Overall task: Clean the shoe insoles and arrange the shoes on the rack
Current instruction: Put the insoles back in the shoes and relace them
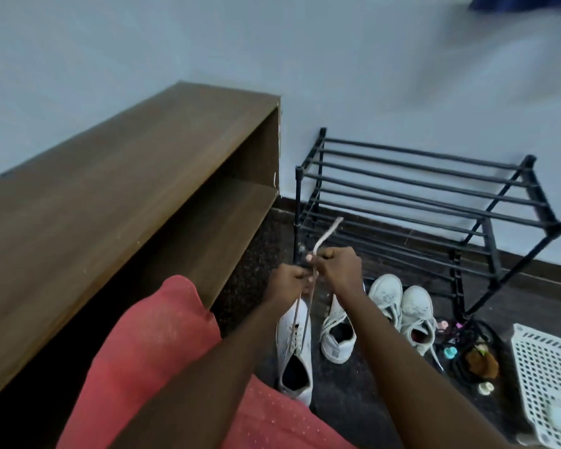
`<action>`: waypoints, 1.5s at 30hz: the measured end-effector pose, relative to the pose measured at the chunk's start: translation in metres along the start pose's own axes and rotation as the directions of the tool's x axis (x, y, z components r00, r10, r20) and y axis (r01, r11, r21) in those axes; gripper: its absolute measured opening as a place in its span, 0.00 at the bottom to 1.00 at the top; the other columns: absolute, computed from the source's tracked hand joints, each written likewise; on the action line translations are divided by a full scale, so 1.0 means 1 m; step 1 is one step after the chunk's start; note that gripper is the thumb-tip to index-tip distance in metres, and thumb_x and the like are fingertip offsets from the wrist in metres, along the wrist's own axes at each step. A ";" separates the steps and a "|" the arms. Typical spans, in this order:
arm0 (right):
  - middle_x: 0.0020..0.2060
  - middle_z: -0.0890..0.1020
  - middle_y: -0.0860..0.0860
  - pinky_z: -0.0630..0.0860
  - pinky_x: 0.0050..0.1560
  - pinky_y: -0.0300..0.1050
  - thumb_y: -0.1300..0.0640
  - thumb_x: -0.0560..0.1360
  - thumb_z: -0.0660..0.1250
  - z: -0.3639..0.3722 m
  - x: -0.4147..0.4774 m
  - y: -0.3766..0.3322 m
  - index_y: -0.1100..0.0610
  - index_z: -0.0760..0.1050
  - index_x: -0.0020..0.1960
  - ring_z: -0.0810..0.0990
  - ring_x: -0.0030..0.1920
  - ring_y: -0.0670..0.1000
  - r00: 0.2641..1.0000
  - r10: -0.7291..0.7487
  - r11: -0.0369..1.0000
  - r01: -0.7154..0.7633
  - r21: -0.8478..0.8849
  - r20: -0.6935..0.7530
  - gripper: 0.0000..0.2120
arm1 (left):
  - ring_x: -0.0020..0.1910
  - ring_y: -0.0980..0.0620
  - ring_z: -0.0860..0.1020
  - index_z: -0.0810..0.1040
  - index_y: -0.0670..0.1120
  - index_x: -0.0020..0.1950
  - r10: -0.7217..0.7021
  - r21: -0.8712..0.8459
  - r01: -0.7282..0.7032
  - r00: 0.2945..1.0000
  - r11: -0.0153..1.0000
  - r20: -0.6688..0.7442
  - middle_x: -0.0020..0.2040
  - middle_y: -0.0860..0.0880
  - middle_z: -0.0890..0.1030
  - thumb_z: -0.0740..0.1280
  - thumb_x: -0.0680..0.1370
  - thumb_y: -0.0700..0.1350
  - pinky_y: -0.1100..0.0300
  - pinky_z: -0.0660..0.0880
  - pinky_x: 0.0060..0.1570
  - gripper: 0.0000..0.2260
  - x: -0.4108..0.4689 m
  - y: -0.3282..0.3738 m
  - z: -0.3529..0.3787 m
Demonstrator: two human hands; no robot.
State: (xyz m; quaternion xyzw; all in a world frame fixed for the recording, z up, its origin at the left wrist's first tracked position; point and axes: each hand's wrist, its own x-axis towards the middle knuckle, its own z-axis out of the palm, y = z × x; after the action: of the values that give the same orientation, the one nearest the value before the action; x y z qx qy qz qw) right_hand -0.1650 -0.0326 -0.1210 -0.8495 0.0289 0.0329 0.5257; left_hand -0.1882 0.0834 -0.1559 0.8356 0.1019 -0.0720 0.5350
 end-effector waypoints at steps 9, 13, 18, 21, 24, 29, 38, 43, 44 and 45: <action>0.30 0.82 0.54 0.66 0.26 0.28 0.55 0.72 0.71 -0.025 -0.004 -0.049 0.60 0.84 0.40 0.75 0.27 0.40 0.991 -0.118 0.980 0.125 -0.152 0.058 0.08 | 0.35 0.49 0.76 0.83 0.38 0.43 0.091 0.019 -0.092 0.995 0.996 0.036 0.38 0.38 0.81 0.69 0.75 0.43 0.59 0.65 0.37 0.09 -0.010 0.053 -0.032; 0.37 0.84 0.56 0.70 0.34 0.36 0.54 0.73 0.71 -0.027 -0.005 -0.048 0.61 0.84 0.43 0.79 0.37 0.48 0.986 -0.094 0.974 0.119 -0.193 0.134 0.09 | 0.37 0.49 0.77 0.83 0.39 0.39 0.053 -0.097 -0.048 0.997 0.994 0.050 0.37 0.39 0.81 0.71 0.71 0.48 0.58 0.68 0.41 0.11 -0.014 0.051 -0.037; 0.42 0.84 0.56 0.78 0.43 0.42 0.62 0.70 0.73 -0.021 -0.010 -0.039 0.59 0.83 0.49 0.81 0.42 0.51 0.985 -0.055 0.974 0.088 -0.207 0.162 0.08 | 0.34 0.49 0.77 0.81 0.41 0.38 0.005 -0.293 -0.002 1.000 0.956 0.009 0.37 0.41 0.81 0.71 0.71 0.39 0.61 0.71 0.36 0.02 -0.016 0.041 -0.038; 0.36 0.81 0.52 0.72 0.33 0.32 0.66 0.65 0.75 -0.020 -0.012 -0.038 0.58 0.80 0.42 0.79 0.36 0.49 0.989 -0.044 0.977 0.072 -0.203 0.141 0.08 | 0.36 0.50 0.77 0.75 0.43 0.42 -0.053 -0.400 0.050 0.999 0.915 0.003 0.40 0.44 0.79 0.71 0.70 0.33 0.68 0.72 0.30 0.08 -0.015 0.038 -0.037; 0.30 0.77 0.49 0.65 0.25 0.25 0.68 0.63 0.74 -0.020 -0.014 -0.040 0.58 0.75 0.35 0.74 0.29 0.42 0.993 -0.056 0.970 0.078 -0.229 0.102 0.10 | 0.40 0.48 0.77 0.69 0.45 0.45 -0.138 -0.480 0.122 0.990 0.869 0.003 0.50 0.38 0.78 0.71 0.71 0.33 0.63 0.73 0.35 0.13 -0.012 0.032 -0.034; 0.34 0.84 0.54 0.68 0.30 0.26 0.67 0.67 0.72 -0.016 -0.021 -0.043 0.59 0.83 0.37 0.78 0.32 0.45 0.993 -0.070 0.963 0.091 -0.252 0.095 0.04 | 0.28 0.54 0.78 0.72 0.41 0.46 -0.170 -0.500 0.192 0.981 0.844 0.090 0.34 0.44 0.79 0.60 0.81 0.46 0.62 0.74 0.32 0.10 -0.021 0.041 -0.038; 0.43 0.80 0.60 0.67 0.39 0.40 0.59 0.74 0.65 -0.002 0.001 -0.042 0.65 0.78 0.48 0.79 0.45 0.57 0.938 0.036 0.784 0.188 -0.592 0.345 0.10 | 0.36 0.52 0.72 0.63 0.45 0.46 -0.173 -0.187 0.193 0.978 0.963 0.119 0.42 0.45 0.71 0.65 0.75 0.35 0.62 0.70 0.32 0.11 -0.017 0.050 -0.042; 0.33 0.73 0.61 0.64 0.35 0.44 0.65 0.76 0.61 0.000 0.014 -0.023 0.65 0.74 0.33 0.72 0.33 0.55 0.905 0.102 0.949 0.036 -0.314 0.413 0.12 | 0.36 0.57 0.71 0.72 0.45 0.49 0.110 0.089 -0.118 0.989 0.989 0.096 0.38 0.51 0.74 0.69 0.73 0.35 0.67 0.68 0.35 0.10 -0.005 0.034 -0.041; 0.32 0.71 0.60 0.64 0.32 0.44 0.68 0.75 0.60 0.001 0.016 -0.019 0.63 0.73 0.31 0.69 0.29 0.54 0.900 0.148 0.985 -0.095 -0.145 0.410 0.14 | 0.35 0.59 0.72 0.75 0.44 0.49 0.151 0.050 -0.155 0.986 0.987 0.071 0.37 0.51 0.75 0.70 0.73 0.35 0.69 0.68 0.35 0.08 -0.002 0.029 -0.040; 0.30 0.70 0.59 0.64 0.29 0.42 0.70 0.75 0.58 0.001 0.019 -0.013 0.62 0.72 0.31 0.67 0.27 0.52 0.893 0.201 0.975 -0.223 0.008 0.403 0.15 | 0.34 0.61 0.73 0.78 0.43 0.50 0.186 0.013 -0.187 0.981 0.982 0.051 0.39 0.50 0.76 0.70 0.73 0.35 0.71 0.69 0.37 0.07 0.001 0.024 -0.039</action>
State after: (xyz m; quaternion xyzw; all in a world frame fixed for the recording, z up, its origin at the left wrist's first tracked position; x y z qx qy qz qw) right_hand -0.1455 -0.0261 -0.1118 -0.8021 0.0144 0.2619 0.5366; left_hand -0.1807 0.1089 -0.1184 0.8441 0.0092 -0.0433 0.5344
